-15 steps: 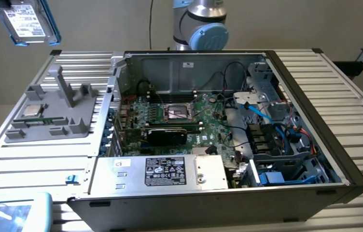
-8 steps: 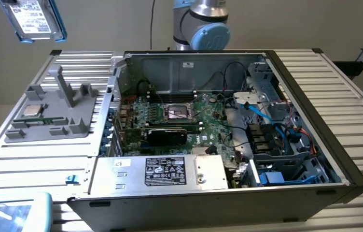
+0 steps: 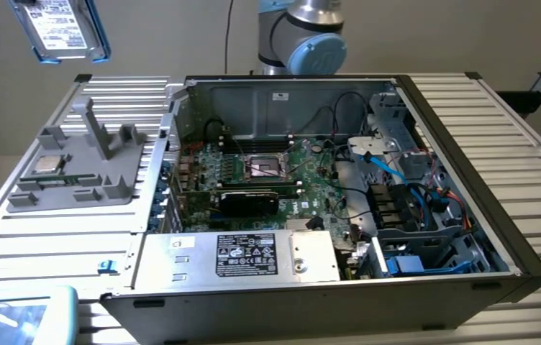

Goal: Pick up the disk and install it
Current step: 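Pick up the disk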

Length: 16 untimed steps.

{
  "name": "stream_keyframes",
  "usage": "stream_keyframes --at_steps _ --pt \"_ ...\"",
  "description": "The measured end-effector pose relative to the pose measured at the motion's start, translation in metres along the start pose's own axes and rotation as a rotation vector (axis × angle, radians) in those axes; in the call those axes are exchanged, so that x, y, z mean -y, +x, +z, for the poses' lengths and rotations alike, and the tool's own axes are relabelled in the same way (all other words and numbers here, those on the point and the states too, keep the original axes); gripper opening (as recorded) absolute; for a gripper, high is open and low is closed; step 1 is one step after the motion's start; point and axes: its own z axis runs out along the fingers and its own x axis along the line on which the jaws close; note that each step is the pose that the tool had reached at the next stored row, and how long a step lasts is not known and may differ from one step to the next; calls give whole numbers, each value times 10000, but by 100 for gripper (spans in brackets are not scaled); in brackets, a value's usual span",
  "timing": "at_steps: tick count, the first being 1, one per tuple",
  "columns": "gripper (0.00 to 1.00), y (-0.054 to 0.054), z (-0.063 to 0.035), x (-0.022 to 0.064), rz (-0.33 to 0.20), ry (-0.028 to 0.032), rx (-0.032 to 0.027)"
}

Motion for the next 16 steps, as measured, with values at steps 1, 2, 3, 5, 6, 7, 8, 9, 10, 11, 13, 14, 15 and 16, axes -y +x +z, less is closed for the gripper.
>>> stream_keyframes --at_steps 1,2,3,5,6,7,8,9,10,11,13,14,15,16 --pt "37 10 -5 36 0 -1 0" --pt "37 21 -10 73 0 0 0" --pt "37 30 -15 109 0 0 0" --pt "37 47 -27 177 0 0 0" --pt "37 55 -35 209 0 -1 0" --pt "37 62 -42 239 0 0 0" --pt "37 70 -50 265 0 -1 0" --pt "37 78 -59 289 0 0 0" --pt "37 87 -70 317 0 -1 0" --pt "37 96 -81 340 0 -2 -1" --pt "37 114 -103 387 0 -2 0" --pt "37 122 -113 409 0 -2 0" --pt "37 132 -125 434 0 -1 0" --pt "37 142 -137 457 0 0 0"
